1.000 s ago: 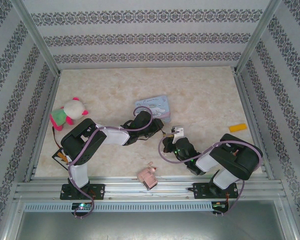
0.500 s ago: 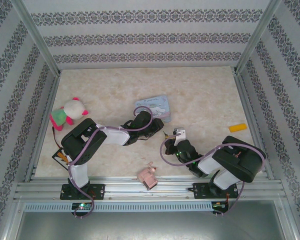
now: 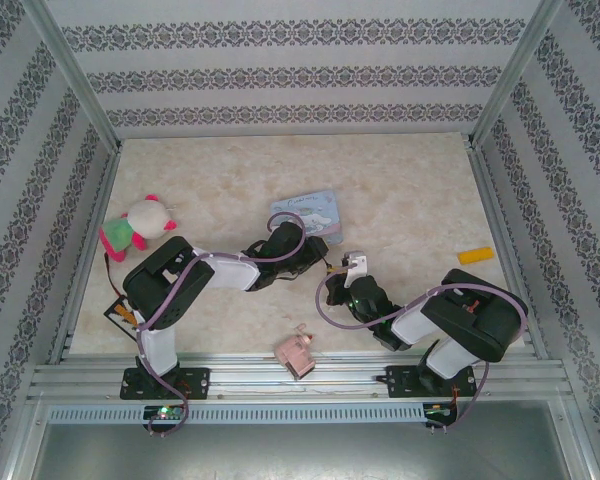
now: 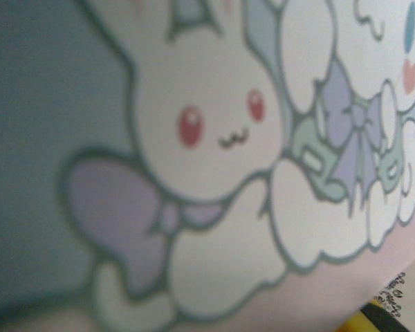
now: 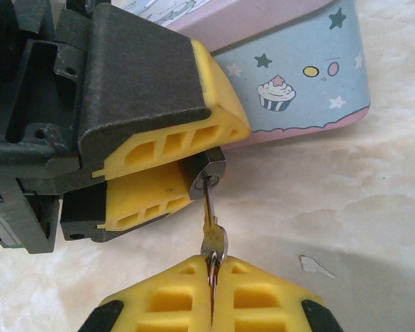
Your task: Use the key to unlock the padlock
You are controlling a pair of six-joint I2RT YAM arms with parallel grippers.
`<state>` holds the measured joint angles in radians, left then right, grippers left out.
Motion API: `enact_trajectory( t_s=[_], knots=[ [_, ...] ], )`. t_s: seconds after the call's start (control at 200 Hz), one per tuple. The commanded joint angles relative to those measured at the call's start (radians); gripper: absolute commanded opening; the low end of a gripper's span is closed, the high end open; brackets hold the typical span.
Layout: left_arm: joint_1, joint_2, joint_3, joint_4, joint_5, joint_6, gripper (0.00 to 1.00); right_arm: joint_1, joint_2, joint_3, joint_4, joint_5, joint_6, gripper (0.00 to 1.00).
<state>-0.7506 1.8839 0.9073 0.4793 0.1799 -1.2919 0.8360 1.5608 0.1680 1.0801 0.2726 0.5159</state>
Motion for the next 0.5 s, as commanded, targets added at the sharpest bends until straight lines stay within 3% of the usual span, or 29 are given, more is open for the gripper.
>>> enact_trajectory(
  t_s=[0.0,0.495],
  knots=[
    [-0.003,0.023,0.005,0.028,0.054,-0.055,0.05,0.005,0.01,0.017,0.017,0.019,-0.013,0.0],
    [-0.003,0.025,0.004,0.036,0.055,-0.058,0.05,-0.009,0.01,0.016,0.017,0.019,-0.013,0.0]
  ],
)
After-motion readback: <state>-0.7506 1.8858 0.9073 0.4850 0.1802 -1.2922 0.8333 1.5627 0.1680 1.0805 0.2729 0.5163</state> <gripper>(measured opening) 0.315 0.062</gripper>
